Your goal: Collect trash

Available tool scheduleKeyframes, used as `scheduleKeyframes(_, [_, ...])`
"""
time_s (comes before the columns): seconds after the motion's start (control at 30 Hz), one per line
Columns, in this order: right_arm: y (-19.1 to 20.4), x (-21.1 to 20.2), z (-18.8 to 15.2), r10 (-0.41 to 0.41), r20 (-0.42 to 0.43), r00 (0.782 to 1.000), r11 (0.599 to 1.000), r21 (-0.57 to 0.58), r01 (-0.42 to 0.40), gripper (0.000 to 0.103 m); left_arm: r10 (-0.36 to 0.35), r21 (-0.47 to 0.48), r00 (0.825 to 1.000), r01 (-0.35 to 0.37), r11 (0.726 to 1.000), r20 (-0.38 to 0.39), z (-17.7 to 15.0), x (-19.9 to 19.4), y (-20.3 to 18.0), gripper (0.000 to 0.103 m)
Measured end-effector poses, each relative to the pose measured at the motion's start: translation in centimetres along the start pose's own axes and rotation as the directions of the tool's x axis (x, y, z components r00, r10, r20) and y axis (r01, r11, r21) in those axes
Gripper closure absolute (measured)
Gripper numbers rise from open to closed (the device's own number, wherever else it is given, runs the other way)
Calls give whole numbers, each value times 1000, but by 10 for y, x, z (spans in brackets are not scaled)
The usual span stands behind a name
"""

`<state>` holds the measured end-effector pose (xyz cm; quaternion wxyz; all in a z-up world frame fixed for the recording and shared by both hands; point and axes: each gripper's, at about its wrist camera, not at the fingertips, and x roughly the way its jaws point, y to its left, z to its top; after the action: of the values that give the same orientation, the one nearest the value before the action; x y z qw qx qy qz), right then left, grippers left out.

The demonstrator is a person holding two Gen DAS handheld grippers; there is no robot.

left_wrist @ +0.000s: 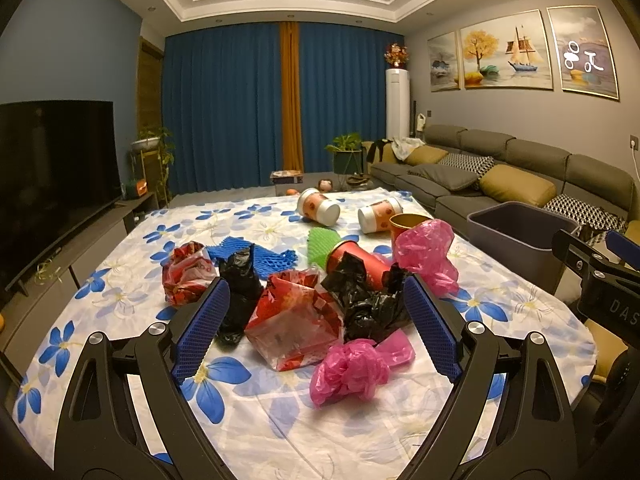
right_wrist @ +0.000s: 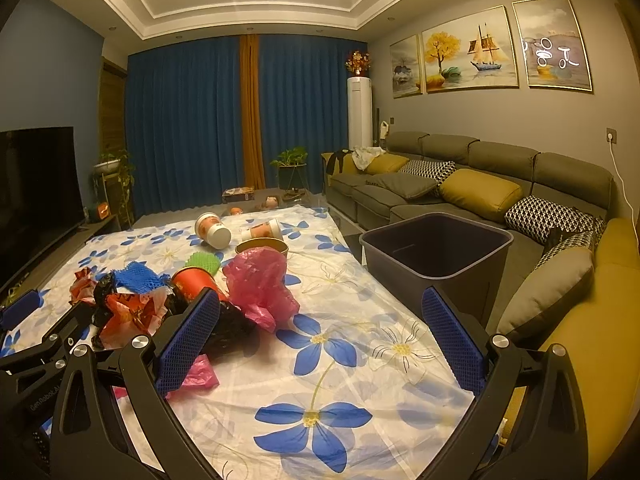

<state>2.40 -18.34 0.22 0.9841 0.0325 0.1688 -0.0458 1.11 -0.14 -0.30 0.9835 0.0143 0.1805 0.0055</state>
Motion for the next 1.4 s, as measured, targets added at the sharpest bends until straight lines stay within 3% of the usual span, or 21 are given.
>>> scheduleKeyframes(0.8, [-2,-1,-1,-9,3,1000,1000,8,9,5,5,-1,1000,-5,1000,3,0,2,-5,16])
scheduleKeyframes(1.4, [-5,-2,-2,-16,7,1000,1000,10,16,5,-3,-13,1000,3,1000,-1,4,-1,-2,9])
